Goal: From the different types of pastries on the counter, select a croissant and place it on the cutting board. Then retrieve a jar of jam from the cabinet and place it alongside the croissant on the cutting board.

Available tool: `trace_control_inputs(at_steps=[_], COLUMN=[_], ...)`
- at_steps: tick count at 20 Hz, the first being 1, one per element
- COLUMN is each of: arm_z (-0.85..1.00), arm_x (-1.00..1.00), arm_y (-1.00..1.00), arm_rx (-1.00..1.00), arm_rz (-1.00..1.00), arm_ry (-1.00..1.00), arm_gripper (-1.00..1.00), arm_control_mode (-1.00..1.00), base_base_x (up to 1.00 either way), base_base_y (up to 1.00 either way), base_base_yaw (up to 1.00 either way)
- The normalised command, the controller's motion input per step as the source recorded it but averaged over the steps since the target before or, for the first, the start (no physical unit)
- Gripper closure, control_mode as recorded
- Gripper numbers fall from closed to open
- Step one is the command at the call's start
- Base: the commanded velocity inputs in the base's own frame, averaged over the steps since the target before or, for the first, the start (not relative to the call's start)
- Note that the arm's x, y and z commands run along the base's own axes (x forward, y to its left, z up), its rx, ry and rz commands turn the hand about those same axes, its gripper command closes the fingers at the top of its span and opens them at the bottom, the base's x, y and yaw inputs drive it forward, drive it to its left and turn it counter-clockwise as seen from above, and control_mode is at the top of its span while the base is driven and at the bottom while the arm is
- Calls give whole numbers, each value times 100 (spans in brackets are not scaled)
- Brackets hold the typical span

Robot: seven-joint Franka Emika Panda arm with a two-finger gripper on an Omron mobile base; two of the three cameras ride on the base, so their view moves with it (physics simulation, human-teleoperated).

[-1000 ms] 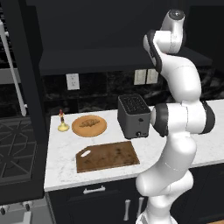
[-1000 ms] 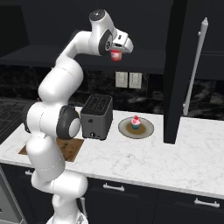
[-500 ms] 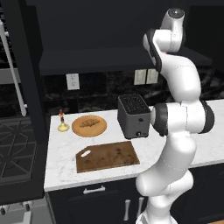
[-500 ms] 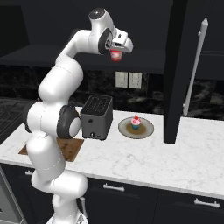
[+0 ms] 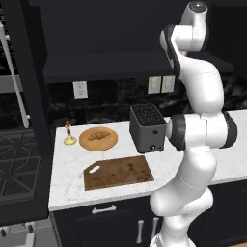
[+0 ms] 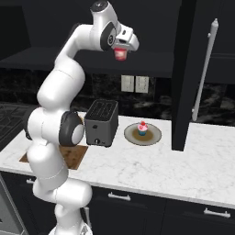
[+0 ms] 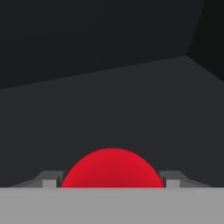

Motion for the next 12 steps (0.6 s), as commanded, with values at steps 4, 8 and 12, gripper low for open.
trace_control_inputs(at_steps=[4, 8, 12], arm_z=[3, 1, 0], arm_x=[-64, -49, -48], arm_y=[0, 0, 2], arm_rx=[0, 0, 0], arm_rz=[0, 0, 0], arm_ry=[-15, -7, -3], arm_gripper=[100, 100, 100], arm_control_mode=[-100, -100, -100], base_base_x=[0, 0, 0], base_base_y=[0, 0, 0], base_base_yaw=[0, 0, 0])
